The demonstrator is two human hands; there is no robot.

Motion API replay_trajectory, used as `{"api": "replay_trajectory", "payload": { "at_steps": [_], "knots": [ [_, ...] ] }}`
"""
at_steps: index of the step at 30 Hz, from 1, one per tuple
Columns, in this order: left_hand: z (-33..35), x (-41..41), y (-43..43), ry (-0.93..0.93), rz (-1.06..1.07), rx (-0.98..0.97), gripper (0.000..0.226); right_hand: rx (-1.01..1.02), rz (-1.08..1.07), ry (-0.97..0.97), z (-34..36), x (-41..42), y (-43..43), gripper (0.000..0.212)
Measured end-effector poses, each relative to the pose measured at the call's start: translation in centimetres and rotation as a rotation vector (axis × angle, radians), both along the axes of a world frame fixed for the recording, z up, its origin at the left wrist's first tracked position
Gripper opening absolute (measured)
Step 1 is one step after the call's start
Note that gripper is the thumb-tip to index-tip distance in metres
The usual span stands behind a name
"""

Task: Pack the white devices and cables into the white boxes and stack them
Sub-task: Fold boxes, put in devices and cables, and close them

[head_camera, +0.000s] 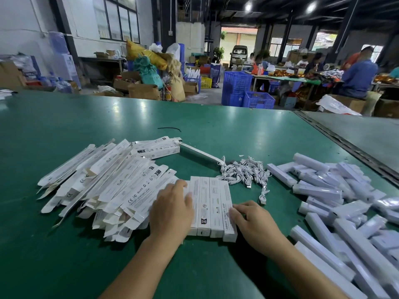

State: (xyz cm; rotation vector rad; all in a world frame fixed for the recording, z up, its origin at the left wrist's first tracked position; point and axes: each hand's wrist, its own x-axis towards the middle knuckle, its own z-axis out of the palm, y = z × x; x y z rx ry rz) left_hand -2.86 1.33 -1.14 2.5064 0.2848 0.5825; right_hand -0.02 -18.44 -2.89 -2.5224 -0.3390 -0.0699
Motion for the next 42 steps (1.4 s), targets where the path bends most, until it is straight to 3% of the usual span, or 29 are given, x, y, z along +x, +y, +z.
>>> {"api": "replay_trajectory", "payload": {
  "at_steps": [4,10,17,25,32,36,40,42],
  "knots": [
    [-0.1,0.3,2.5,-0.001,0.088,0.124,0.053,0.06,-0.007,-0.014,-0.1,0.0,-0.2,0.034],
    [-1.0,0.8,3.9,0.113,0.127,0.175,0.052,0.066,0.003,-0.012,0.0,0.0,-0.4,0.041],
    [-0.6,1.1,3.8,0.105,0.125,0.146,0.064,0.04,0.026,-0.039,0.1,-0.2,-0.4,0.046],
    [2.1,0.8,4.2,-0.101,0.219,0.103,0.058,0.07,0.026,-0.014,0.3,-0.1,-0.7,0.044],
    [2.5,-0.6,1.5,-0.433,-0.062,-0.105,0.033,0.117,-0.039,-0.108,0.4,-0.1,-0.6,0.041],
    [2.1,-0.8,0.1,-0.363,-0.158,-0.453,0.032,0.191,-0.084,-0.184,0.2,0.1,-0.7,0.034],
    [2.1,-0.8,-1.3,-0.317,-0.28,-0.85,0.01,0.319,-0.064,-0.223,0.7,-0.6,-0.1,0.027],
    [2.2,-0.8,-1.7,-0.314,-0.343,-0.981,0.036,0.415,-0.023,-0.225,1.2,-1.2,0.2,0.02]
  ]
}}
